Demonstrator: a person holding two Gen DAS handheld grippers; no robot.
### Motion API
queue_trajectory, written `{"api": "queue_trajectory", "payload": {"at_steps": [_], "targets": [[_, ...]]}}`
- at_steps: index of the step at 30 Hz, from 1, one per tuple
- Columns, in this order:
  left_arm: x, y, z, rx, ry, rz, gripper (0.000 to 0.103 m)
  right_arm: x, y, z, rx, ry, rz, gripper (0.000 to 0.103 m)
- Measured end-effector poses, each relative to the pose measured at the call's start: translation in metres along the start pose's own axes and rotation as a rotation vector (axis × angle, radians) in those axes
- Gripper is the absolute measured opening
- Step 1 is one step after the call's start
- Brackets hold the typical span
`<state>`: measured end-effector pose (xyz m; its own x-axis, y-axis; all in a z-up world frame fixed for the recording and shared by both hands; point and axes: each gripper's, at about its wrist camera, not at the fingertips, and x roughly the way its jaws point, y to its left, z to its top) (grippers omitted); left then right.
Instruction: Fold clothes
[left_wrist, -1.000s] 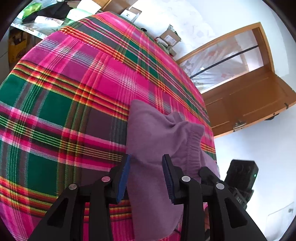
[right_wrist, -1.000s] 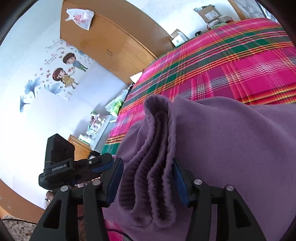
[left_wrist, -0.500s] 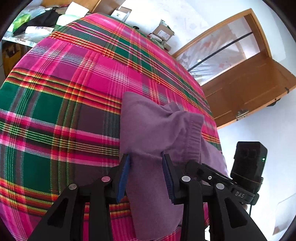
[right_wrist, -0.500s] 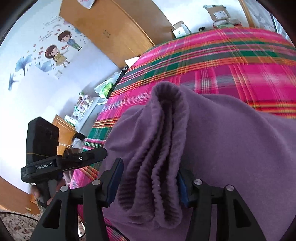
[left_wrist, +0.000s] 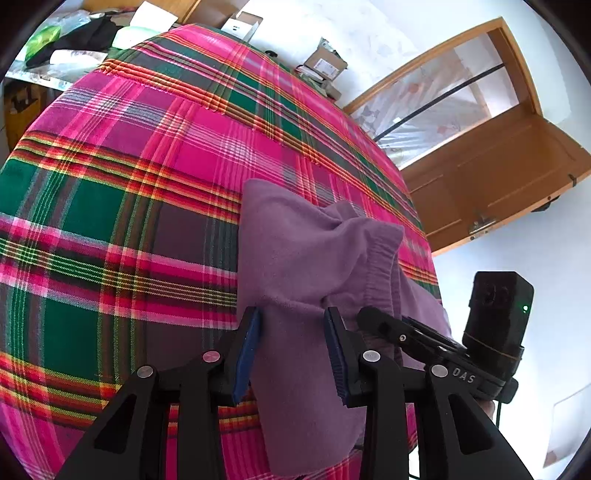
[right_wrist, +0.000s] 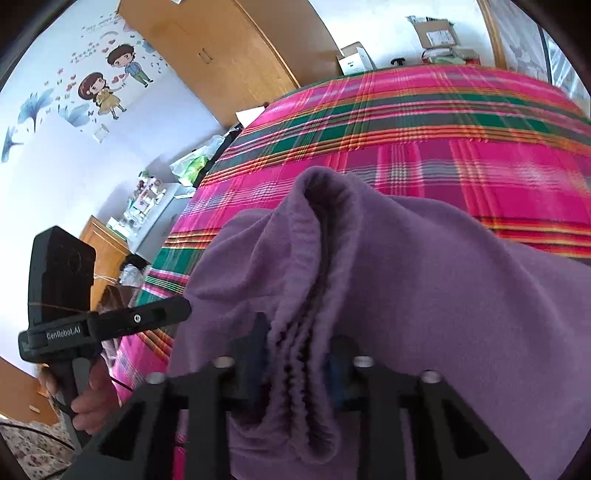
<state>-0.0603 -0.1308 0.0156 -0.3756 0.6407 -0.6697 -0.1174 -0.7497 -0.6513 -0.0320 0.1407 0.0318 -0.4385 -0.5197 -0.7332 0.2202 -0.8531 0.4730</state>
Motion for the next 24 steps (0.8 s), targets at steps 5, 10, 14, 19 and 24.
{"api": "queue_trajectory", "payload": {"at_steps": [5,10,14,19,24], "targets": [[-0.001,-0.003,-0.001,0.002,0.002,-0.003,0.037,-0.016,-0.004,-0.002,0.027,-0.047,0.031,0.021],[-0.002,-0.005,-0.002,0.005,0.005,-0.006,0.037,-0.036,-0.016,-0.002,0.098,-0.089,0.090,0.021],[0.002,-0.010,-0.004,0.014,0.017,-0.005,0.037,-0.050,-0.026,-0.005,0.130,-0.119,0.089,0.021],[0.007,-0.016,-0.006,0.027,0.035,-0.002,0.037,-0.064,-0.046,-0.012,0.175,-0.143,0.077,0.021],[0.013,-0.022,-0.008,0.038,0.052,0.001,0.037,-0.072,-0.061,-0.021,0.229,-0.165,0.064,0.021]]}}
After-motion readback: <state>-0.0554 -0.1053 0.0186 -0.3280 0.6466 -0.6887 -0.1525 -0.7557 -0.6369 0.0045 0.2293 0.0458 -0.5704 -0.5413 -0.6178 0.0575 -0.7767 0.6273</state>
